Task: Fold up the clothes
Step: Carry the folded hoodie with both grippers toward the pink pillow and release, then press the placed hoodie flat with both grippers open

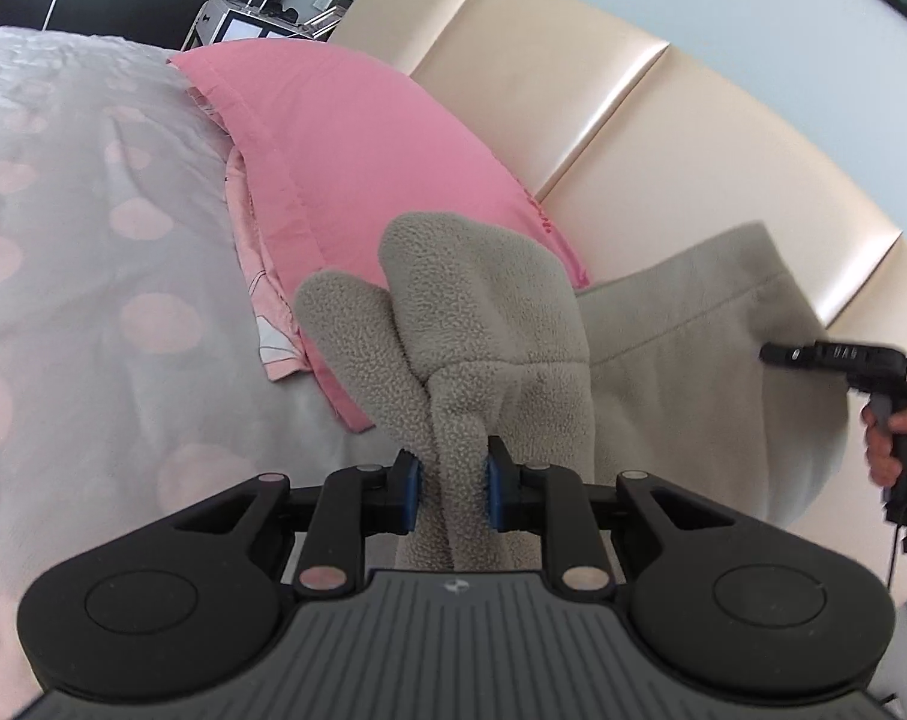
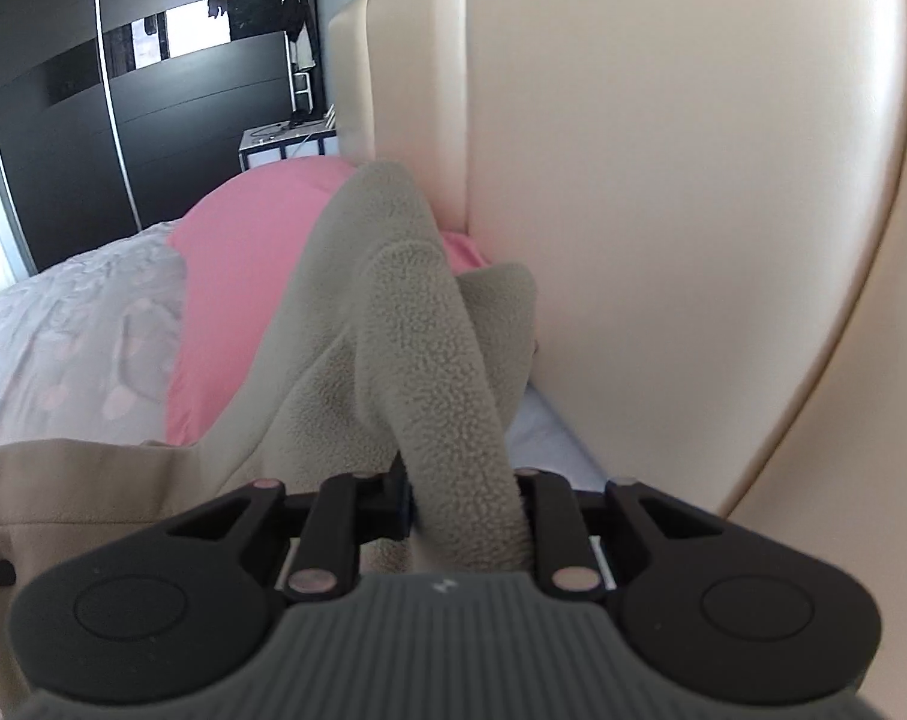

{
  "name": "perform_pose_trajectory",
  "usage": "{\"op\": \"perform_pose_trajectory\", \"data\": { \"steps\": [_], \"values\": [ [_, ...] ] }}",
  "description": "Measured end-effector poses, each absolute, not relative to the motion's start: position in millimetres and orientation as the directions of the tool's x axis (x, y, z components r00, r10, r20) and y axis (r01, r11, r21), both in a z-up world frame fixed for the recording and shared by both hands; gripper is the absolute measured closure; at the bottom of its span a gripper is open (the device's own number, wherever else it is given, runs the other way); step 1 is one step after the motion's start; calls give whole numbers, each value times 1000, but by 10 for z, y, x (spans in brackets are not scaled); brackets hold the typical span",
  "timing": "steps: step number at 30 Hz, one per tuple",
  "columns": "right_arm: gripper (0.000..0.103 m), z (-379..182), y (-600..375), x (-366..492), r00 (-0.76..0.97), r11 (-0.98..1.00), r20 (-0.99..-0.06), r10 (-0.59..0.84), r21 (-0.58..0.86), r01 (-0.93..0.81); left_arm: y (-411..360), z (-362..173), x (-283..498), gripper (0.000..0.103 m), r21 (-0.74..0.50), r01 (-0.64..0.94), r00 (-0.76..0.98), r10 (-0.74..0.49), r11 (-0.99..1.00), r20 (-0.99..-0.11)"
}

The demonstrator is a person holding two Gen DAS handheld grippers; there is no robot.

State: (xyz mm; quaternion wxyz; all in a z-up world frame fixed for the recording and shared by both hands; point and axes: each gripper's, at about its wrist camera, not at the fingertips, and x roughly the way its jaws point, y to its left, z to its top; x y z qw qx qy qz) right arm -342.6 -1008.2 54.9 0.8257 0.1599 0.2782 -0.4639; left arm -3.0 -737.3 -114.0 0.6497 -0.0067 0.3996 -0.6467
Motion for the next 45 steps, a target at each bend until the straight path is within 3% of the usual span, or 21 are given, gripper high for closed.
{"op": "perform_pose_trajectory", "data": {
  "steps": [5, 11, 12, 15, 19, 23, 26, 28, 30, 33, 39, 45],
  "values": [
    [80, 246, -10301, -3217, 364, 502, -626, -690, -51, 863, -7528, -1330, -37, 84, -471, 853, -112, -805, 222, -582],
    [49, -101, -10402, -3089, 203, 391, -591, -781, -208, 897, -7598, -1544, 101, 83, -440, 855, -84, -764, 274, -640],
    [39, -114, -10391, -3126, 196, 377, -570, -798, -219, 900, -7605, -1549, 103, 83, -437, 857, -82, -763, 275, -641],
    [30, -124, -10396, -3279, 183, 336, -534, -826, -205, 919, -7505, -1519, 65, 79, -403, 870, -53, -759, 284, -649],
    [30, -206, -10420, -3448, 204, 334, -564, -800, -136, 933, -7364, -1476, 13, 72, -357, 886, -12, -754, 296, -657],
    [30, -408, -10380, -3605, 231, 336, -597, -768, -69, 939, -7223, -1433, -40, 56, -310, 899, 28, -748, 309, -663],
    [34, -633, -10306, -3666, 273, 331, -620, -736, 22, 943, -7117, -1401, -79, 53, -274, 908, 59, -743, 318, -666],
    [43, -795, -10194, -3650, 297, 336, -643, -706, 65, 940, -7058, -1339, -164, 55, -237, 925, 74, -751, 298, -656],
    [49, -916, -10023, -3640, 338, 358, -645, -686, 105, 928, -7041, -1239, -339, 67, -187, 949, 81, -773, 252, -630],
    [49, -1021, -9703, -3495, 412, 448, -624, -665, 108, 887, -7070, -1108, -630, 69, -116, 974, 91, -802, 196, -590],
    [51, -1291, -9432, -3209, 378, 500, -671, -638, 12, 866, -7381, -1335, -842, 79, -59, 978, 106, -725, 198, -680],
    [50, -1546, -9615, -3220, 342, 456, -748, -569, 59, 888, -7524, -1616, -777, 81, -40, 970, 129, -652, 238, -747]
  ]
}}
